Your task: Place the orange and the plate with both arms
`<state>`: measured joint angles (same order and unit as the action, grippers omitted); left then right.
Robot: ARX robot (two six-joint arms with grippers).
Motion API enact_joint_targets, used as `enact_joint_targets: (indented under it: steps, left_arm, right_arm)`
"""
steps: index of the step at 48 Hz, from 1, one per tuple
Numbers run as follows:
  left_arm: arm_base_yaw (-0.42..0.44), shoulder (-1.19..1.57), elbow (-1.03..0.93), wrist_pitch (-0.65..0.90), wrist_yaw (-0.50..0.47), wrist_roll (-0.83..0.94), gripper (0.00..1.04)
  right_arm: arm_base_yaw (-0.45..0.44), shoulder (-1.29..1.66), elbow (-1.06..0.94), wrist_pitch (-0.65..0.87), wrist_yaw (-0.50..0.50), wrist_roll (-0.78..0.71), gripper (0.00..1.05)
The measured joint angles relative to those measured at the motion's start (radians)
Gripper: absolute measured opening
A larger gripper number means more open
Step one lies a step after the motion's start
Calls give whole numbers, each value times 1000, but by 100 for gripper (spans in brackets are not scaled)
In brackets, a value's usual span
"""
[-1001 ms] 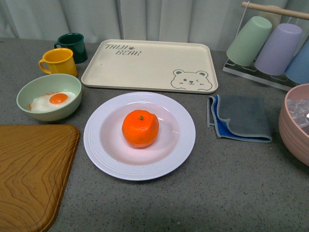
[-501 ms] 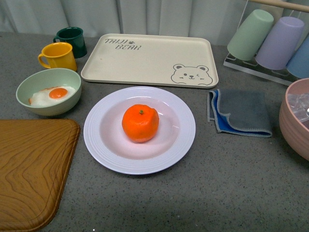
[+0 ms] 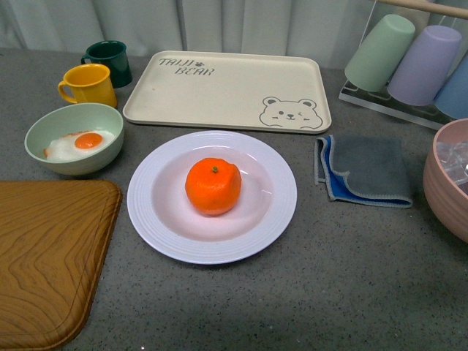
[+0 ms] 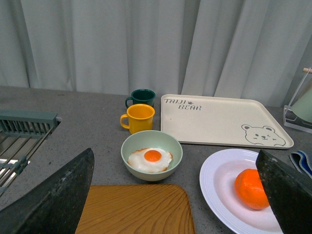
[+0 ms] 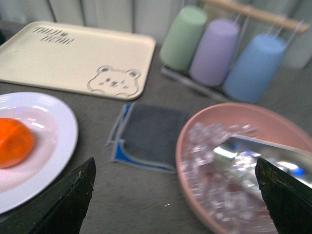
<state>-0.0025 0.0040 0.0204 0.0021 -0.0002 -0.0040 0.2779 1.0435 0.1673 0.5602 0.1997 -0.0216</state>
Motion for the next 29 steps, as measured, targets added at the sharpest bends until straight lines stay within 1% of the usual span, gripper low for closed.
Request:
enact_joint_targets:
  steps: [2,6,10,12,14,17,23,29]
  left_arm:
    - [0,0,0,0,0,0,98]
    - [0,0,0,0,0,0,98]
    - [0,0,0,0,0,0,98]
    - [0,0,0,0,0,0,98]
    - [0,0,0,0,0,0,98]
    - [0,0,0,0,0,0,98]
    - [0,0,0,0,0,0,98]
    - [0,0,0,0,0,0,98]
  right_arm:
    - [-2,155,53,20,-66,105,95]
    - [-19,368,142,19,-177,255,95]
    - [-43,496,209,10,-267,342,95]
    - [-55,565,255,-8,-333,383,95]
    - [-64,612,291,-26,-379,409,95]
    - [-75,681,349,-65,-488,458,95]
    - [-88,760,431,-129,-604,502,95]
    - [-95,836,506,-175,-696,538,95]
